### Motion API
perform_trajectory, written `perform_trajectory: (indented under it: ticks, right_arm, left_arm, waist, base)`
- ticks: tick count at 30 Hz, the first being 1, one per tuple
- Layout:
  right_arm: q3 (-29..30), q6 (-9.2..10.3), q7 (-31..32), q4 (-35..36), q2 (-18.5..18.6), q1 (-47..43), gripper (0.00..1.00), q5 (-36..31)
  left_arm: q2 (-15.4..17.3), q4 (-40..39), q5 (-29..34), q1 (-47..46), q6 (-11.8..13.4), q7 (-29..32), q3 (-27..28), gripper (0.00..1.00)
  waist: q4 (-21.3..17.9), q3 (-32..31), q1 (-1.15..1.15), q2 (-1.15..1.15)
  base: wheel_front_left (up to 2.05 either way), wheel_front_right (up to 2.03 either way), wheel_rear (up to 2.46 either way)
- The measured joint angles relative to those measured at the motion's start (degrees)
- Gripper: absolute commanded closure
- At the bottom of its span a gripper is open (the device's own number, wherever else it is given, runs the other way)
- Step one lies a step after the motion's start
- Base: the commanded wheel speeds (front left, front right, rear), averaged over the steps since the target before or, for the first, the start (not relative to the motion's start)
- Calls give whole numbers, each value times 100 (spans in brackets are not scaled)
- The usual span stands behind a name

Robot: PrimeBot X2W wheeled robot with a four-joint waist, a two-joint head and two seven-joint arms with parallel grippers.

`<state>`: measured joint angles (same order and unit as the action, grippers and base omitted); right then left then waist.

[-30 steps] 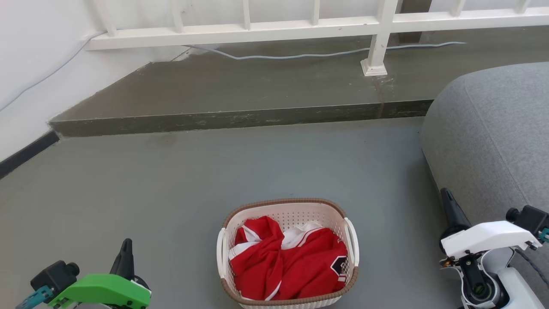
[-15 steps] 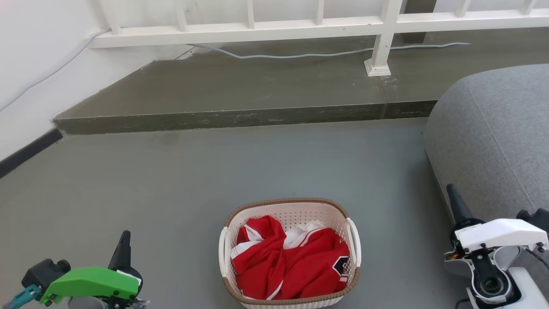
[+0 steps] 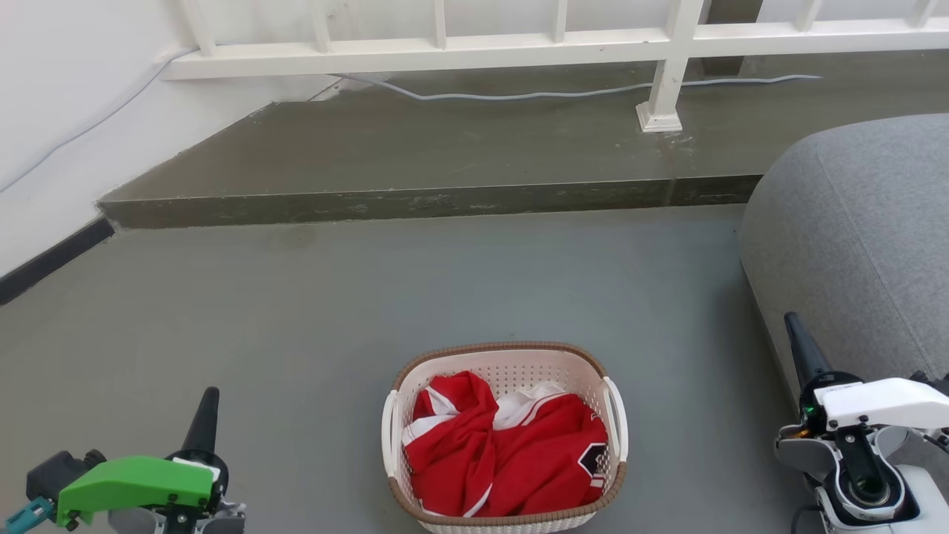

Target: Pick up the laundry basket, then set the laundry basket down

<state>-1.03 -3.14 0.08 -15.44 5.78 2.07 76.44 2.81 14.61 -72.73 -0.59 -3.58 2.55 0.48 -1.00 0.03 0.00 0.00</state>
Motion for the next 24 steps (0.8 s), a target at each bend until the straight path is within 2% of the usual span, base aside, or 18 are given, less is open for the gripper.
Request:
perform_trajectory:
  ticks: [24]
  right_arm:
    - [656,-342,452,-36,-216,102,100,1657]
  left_arm:
    - [-53,133,-1882,-253,-347,386,404,100]
  waist:
    - [101,12,0,0]
  base:
    - [0,0,0]
